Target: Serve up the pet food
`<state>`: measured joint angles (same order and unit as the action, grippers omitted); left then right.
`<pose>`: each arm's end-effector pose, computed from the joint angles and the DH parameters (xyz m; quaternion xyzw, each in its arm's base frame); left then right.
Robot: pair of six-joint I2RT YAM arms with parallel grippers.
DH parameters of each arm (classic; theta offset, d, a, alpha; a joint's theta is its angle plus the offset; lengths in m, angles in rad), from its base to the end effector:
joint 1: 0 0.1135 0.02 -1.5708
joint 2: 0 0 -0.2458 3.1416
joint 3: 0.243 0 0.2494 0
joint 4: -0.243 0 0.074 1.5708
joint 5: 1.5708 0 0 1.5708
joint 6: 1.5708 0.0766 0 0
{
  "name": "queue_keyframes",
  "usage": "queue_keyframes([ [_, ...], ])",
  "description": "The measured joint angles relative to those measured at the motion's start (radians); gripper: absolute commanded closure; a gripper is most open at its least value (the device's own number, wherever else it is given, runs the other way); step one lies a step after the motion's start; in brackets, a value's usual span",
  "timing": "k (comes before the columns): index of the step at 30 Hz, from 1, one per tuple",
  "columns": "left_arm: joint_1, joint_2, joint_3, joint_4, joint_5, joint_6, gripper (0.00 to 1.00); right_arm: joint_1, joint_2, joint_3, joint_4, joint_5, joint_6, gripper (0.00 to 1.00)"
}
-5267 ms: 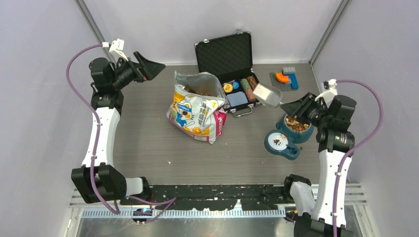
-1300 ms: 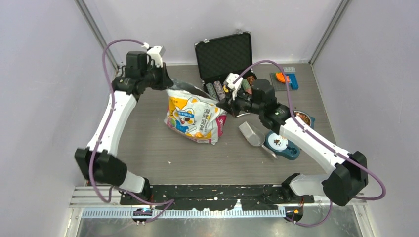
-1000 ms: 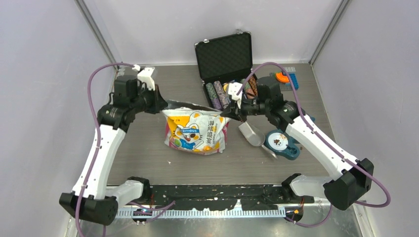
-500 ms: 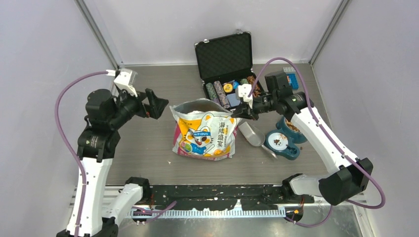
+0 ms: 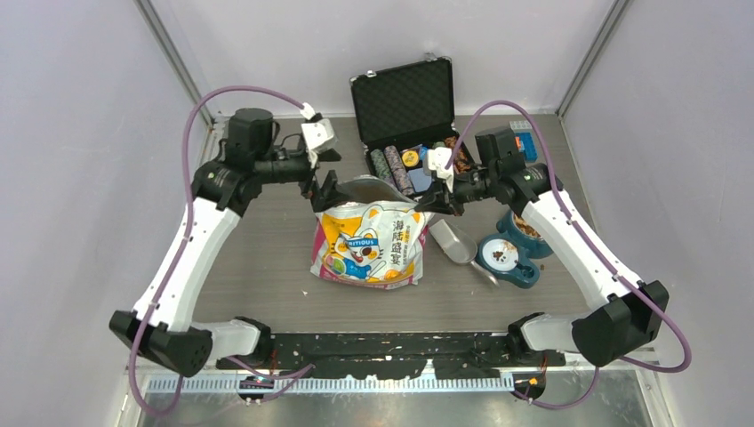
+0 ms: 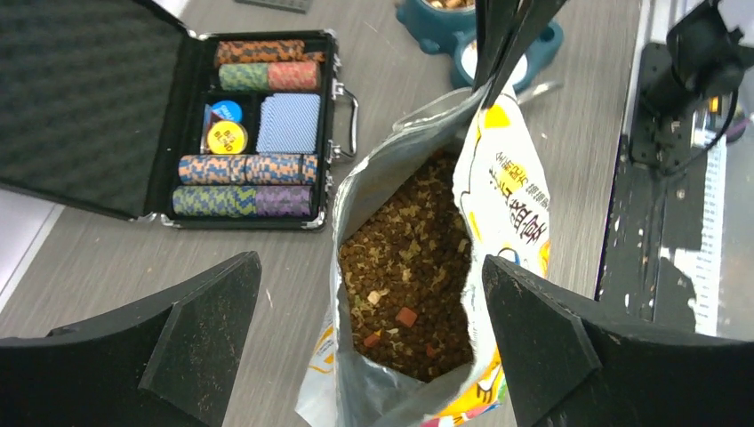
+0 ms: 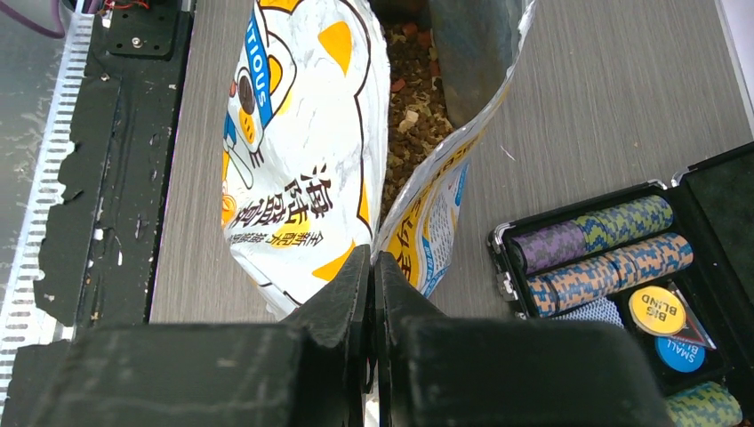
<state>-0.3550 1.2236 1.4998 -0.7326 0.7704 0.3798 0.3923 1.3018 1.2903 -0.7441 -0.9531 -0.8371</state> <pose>0.2334 -0.1434 0.4115 0.4680 0.6627 -0.3128 0.4940 0.2382 0.1661 0.3265 -0.6190 0.5616 0.3331 0.4365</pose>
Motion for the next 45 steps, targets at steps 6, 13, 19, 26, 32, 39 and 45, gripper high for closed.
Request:
queue_keyframes([
  [6, -0.049, 0.160, 0.105, -0.101, 0.039, 0.133, 0.01, 0.000, 0.001, 0.000, 0.014, 0.006, 0.044, 0.95],
  [13, -0.085, 0.287, 0.154, -0.186, 0.095, 0.211, 0.01, 0.000, -0.011, -0.014, 0.047, 0.030, 0.103, 0.95],
  [19, -0.128, 0.390, 0.261, -0.238, 0.147, 0.210, 0.01, 0.000, -0.027, -0.051, 0.131, 0.046, 0.195, 0.95],
  [26, -0.235, 0.504, 0.402, -0.316, 0.098, 0.245, 0.01, 0.000, -0.100, -0.175, 0.338, 0.121, 0.378, 0.95],
  [32, -0.259, 0.512, 0.393, -0.356, 0.065, 0.283, 0.11, 0.000, -0.186, -0.318, 0.547, 0.227, 0.570, 0.95],
  [39, -0.258, 0.512, 0.358, -0.397, 0.008, 0.310, 0.41, -0.023, -0.239, -0.416, 0.686, 0.240, 0.703, 0.95],
  [45, -0.258, 0.500, 0.306, -0.379, -0.012, 0.301, 0.86, -0.045, -0.269, -0.439, 0.689, 0.173, 0.701, 0.95],
])
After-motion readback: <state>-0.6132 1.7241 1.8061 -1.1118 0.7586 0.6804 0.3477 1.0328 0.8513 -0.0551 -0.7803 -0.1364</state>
